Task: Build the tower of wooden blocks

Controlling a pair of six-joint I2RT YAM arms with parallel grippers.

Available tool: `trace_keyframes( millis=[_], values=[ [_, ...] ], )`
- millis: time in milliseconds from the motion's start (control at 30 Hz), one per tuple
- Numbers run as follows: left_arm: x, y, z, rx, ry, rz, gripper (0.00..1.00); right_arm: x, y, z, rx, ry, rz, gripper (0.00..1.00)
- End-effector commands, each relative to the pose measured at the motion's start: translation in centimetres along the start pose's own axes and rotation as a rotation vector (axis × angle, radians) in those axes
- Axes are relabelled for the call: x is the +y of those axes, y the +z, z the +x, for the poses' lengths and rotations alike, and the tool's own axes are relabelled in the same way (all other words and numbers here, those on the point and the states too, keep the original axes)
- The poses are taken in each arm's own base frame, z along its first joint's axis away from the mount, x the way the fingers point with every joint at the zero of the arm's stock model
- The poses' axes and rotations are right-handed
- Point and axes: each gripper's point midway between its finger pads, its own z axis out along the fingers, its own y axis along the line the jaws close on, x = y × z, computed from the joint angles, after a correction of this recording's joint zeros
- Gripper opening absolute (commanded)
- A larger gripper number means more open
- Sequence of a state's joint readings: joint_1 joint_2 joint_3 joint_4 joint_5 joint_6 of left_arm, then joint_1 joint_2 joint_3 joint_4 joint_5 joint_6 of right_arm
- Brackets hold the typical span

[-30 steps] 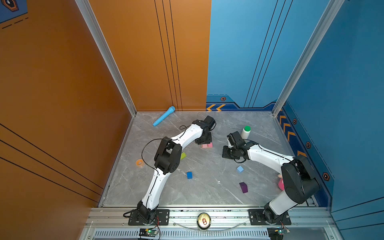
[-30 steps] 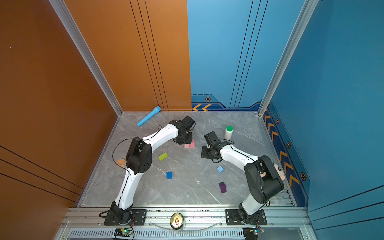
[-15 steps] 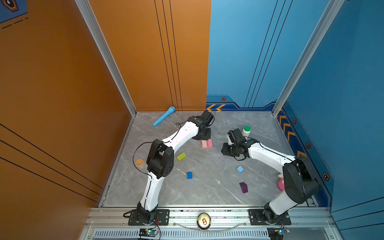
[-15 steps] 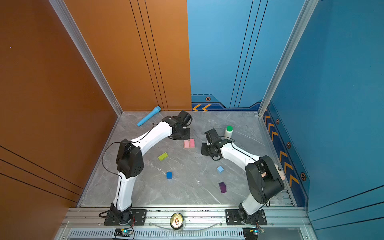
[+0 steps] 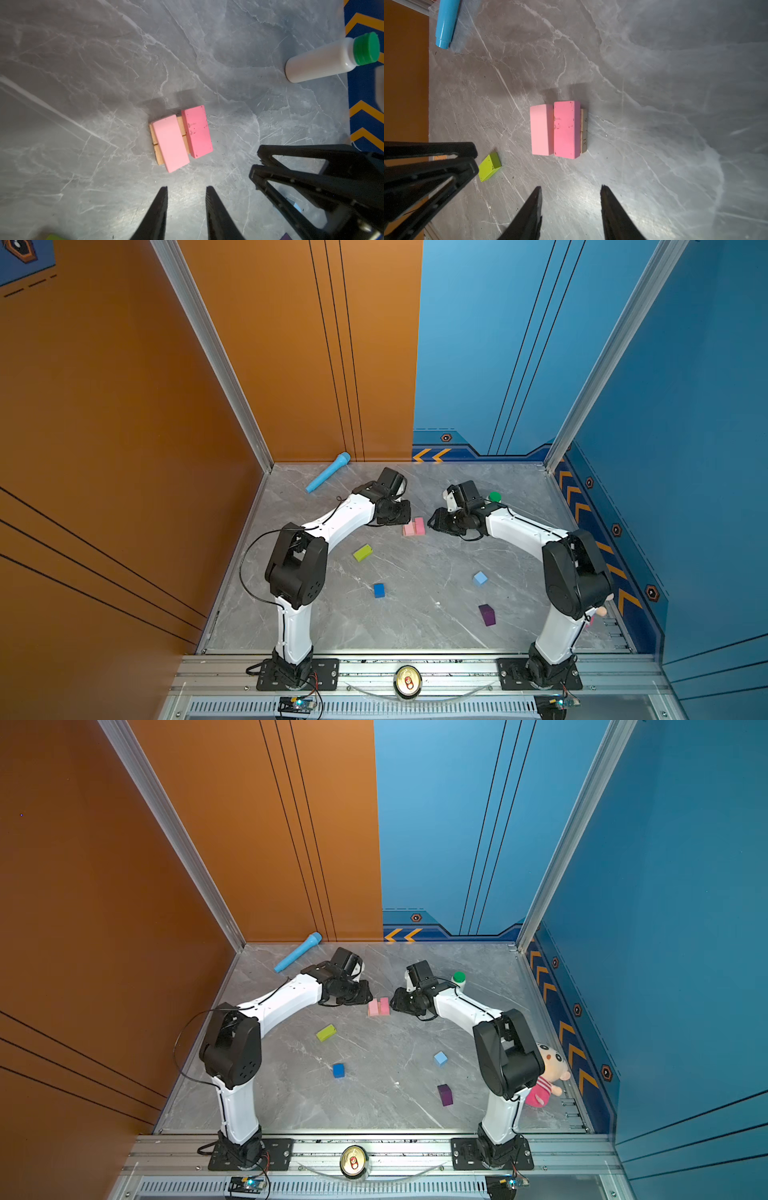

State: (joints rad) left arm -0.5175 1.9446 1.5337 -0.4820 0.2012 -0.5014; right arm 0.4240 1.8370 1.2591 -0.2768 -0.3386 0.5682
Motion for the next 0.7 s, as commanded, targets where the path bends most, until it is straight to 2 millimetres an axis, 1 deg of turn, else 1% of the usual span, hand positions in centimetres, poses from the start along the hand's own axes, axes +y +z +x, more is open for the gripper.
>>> trace_keyframes(
  millis=[0,133,200,267,367,500,667],
  values=[
    [-1.0,-0.2,-1.1,-0.053,0.009,0.078,0.34,1.2,-0.2,-1.4,-0.017,-0.034,-0.045,0.49],
    [0.3,0.6,-1.1,-0.049,-0.005,0.053,0.34,0.9,0.7,-1.4,-0.008,-0.029,-0.042,0.51],
    [0.9,1.0,-0.9,-0.040,-0.014,0.042,0.34,0.7,1.3,-1.4,0.001,-0.025,-0.042,0.55],
    [1.2,1.3,-0.8,-0.034,-0.013,0.034,0.35,0.7,1.8,-1.4,0.009,-0.023,-0.045,0.57],
    [1.6,1.8,-0.4,-0.021,-0.011,0.025,0.37,0.6,2.4,-1.6,0.016,-0.019,-0.048,0.57],
    [1.9,2.2,-0.2,-0.012,-0.008,0.019,0.39,0.7,3.1,-1.8,0.020,-0.017,-0.058,0.53],
    [2.2,2.8,0.3,0.006,-0.014,0.012,0.36,0.9,3.6,-2.0,0.025,-0.015,-0.067,0.48]
  ],
)
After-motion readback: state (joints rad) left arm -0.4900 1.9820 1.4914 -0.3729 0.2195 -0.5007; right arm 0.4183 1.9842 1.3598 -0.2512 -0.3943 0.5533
